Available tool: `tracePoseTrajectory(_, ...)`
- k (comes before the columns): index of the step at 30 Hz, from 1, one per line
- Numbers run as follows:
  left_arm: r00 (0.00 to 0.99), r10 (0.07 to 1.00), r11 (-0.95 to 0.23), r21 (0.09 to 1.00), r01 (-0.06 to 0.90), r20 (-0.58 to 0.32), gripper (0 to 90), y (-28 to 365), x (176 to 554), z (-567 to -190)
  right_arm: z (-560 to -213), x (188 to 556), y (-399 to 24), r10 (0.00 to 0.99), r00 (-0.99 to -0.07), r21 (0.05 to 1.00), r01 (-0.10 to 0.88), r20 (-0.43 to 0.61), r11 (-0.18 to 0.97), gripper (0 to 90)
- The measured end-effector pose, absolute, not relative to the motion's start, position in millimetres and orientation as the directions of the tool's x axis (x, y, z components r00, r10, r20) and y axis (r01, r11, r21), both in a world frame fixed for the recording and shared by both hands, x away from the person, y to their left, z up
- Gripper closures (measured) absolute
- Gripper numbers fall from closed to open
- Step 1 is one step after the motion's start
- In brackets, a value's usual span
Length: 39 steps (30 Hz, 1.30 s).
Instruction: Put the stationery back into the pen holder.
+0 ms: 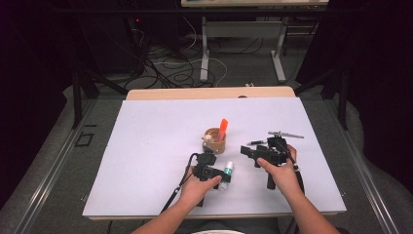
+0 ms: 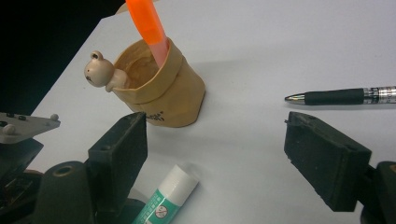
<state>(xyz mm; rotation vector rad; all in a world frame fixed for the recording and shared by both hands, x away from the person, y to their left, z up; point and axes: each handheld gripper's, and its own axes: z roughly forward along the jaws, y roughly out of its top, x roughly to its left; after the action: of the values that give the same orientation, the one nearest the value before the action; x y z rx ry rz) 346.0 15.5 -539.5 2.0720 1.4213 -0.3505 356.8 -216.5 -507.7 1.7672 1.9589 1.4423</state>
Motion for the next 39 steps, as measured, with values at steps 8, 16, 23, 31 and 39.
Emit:
tracePoseTrajectory(8, 0.385, 0.760, -0.247, 0.314, 0.917, -0.525, 61.9, 15.0, 346.1, -540.1, -508.0, 357.1, -217.0, 0.828, -0.303, 0.702, 0.697, 0.471, -0.144, 21.5)
tracePoseTrajectory(16, 0.366, 0.763, -0.234, 0.299, 0.925, -0.533, 64.4, 15.2, 346.0, -540.3, -507.8, 356.6, -215.7, 0.830, -0.319, 0.712, 0.690, 0.458, -0.127, 21.5)
tracePoseTrajectory(23, 0.352, 0.764, -0.223, 0.290, 0.931, -0.541, 65.6, 16.3, 346.2, -540.7, -508.2, 357.0, -216.4, 0.832, -0.319, 0.714, 0.689, 0.454, -0.125, 21.5)
tracePoseTrajectory(31, 0.365, 0.761, -0.230, 0.303, 0.925, -0.536, 65.9, 16.6, 345.0, -540.8, -508.5, 356.9, -215.9, 0.834, -0.320, 0.715, 0.689, 0.450, -0.121, 21.5)
tracePoseTrajectory(39, 0.371, 0.752, -0.217, 0.327, 0.920, -0.545, 65.9, 19.1, 345.6, -539.3, -507.6, 356.2, -215.4, 0.833, -0.321, 0.708, 0.696, 0.451, -0.116, 21.5)
